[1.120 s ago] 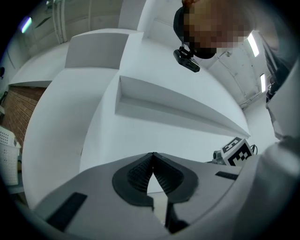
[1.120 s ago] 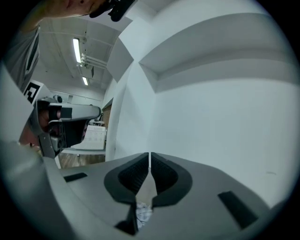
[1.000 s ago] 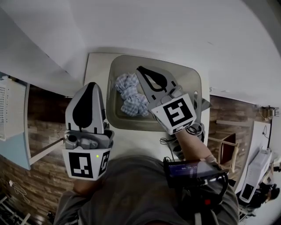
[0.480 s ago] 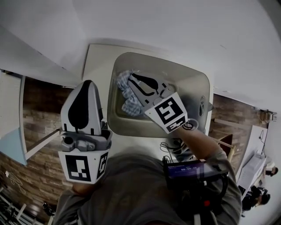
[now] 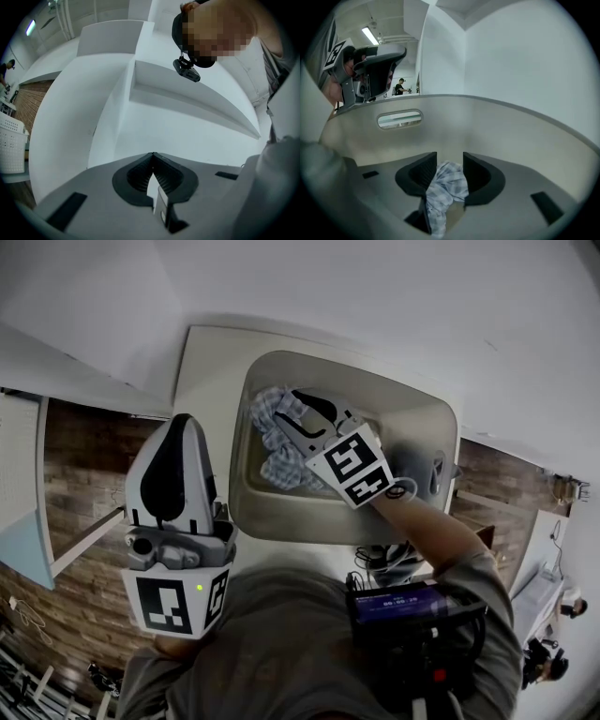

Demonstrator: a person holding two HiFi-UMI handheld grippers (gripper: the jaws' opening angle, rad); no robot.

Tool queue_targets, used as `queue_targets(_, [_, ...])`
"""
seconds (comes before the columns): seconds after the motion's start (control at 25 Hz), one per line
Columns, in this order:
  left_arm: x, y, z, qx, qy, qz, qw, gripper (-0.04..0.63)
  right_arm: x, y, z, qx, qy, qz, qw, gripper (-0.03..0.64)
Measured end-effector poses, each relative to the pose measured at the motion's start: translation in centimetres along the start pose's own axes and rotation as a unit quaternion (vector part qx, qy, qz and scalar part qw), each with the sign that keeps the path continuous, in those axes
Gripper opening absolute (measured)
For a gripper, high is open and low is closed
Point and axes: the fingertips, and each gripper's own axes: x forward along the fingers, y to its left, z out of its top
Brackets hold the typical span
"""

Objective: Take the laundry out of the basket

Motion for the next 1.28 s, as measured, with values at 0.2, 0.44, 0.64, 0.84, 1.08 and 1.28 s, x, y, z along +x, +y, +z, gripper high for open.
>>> queue_targets(0.2, [0.2, 0.4, -0.4, -0.001, 0.007, 0.005, 1.0000, 0.008, 1.6, -0.2, -1.8, 0.004, 0.033, 0.012, 0.999, 0.268])
queue_targets(0.44, [0.4, 0.9, -1.1, 0.001, 0.017, 0.010, 0.9998, 0.008, 3.7, 0.1, -4.8, 0.020, 0.069, 0.031, 0.997, 0.343])
queue_targets(0.64, [0.4, 1.4, -1.5, 0.002, 0.022, 0.014, 0.9996, 0.008, 4.9, 0.1, -5.5, 0.040, 0.070, 0.042, 0.996, 0.354])
queue_targets(0.84, [0.4, 1.3, -1.3, 0.007, 0.025, 0.017, 0.9995, 0.008, 5.6, 0.5, -5.9, 0.089, 0.081, 0.061, 0.991, 0.307])
queue_targets(1.08, [0.0, 1.9, -1.1, 0.014, 0.026, 0.028, 0.9992, 0.008, 6.0, 1.1, -5.7, 0.090, 0.080, 0.076, 0.990, 0.130])
queue_targets(1.28, [-0.6, 1.3, -0.3, 0.021, 0.019, 0.025, 0.9993, 0.008, 5.3, 1.5, -5.1, 0.057, 0.077, 0.067, 0.993, 0.092])
